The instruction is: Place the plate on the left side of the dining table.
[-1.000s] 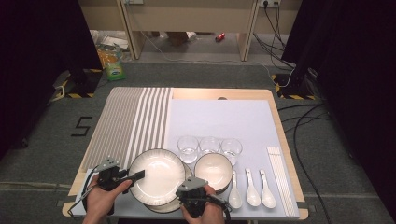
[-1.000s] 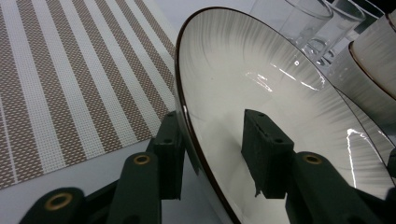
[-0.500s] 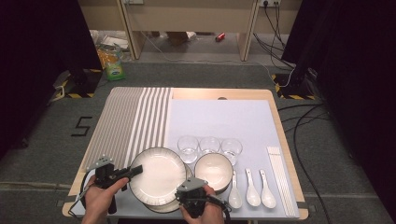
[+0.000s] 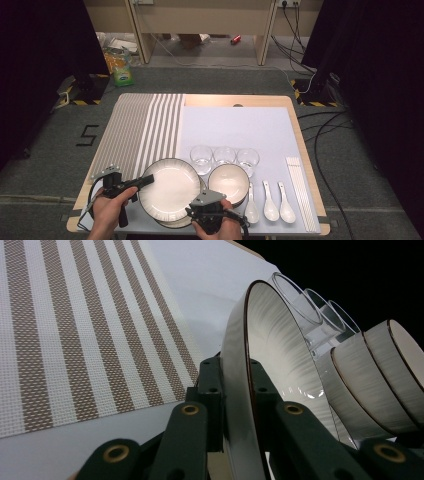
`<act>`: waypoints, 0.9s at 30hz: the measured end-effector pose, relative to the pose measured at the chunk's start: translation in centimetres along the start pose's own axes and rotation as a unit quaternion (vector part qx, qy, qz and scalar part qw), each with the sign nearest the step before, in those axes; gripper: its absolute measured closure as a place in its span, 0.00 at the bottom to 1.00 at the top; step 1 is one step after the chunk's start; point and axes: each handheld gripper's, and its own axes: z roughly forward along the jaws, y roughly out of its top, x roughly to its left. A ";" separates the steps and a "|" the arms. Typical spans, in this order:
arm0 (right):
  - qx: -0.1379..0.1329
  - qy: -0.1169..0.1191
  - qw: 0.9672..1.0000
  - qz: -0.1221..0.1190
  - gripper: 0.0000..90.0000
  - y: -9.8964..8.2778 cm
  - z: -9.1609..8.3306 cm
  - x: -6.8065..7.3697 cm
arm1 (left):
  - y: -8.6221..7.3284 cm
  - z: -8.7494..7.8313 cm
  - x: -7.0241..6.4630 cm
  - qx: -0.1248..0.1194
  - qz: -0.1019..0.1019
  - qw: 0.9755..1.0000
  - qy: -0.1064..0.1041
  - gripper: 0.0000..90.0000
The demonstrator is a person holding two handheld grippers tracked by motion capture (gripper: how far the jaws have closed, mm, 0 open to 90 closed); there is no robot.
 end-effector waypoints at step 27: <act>-0.068 0.012 0.997 0.017 0.82 1.0 -3.0 -0.8 | 0.7 -0.7 0.0 -0.012 -0.010 1.000 -0.011 0.90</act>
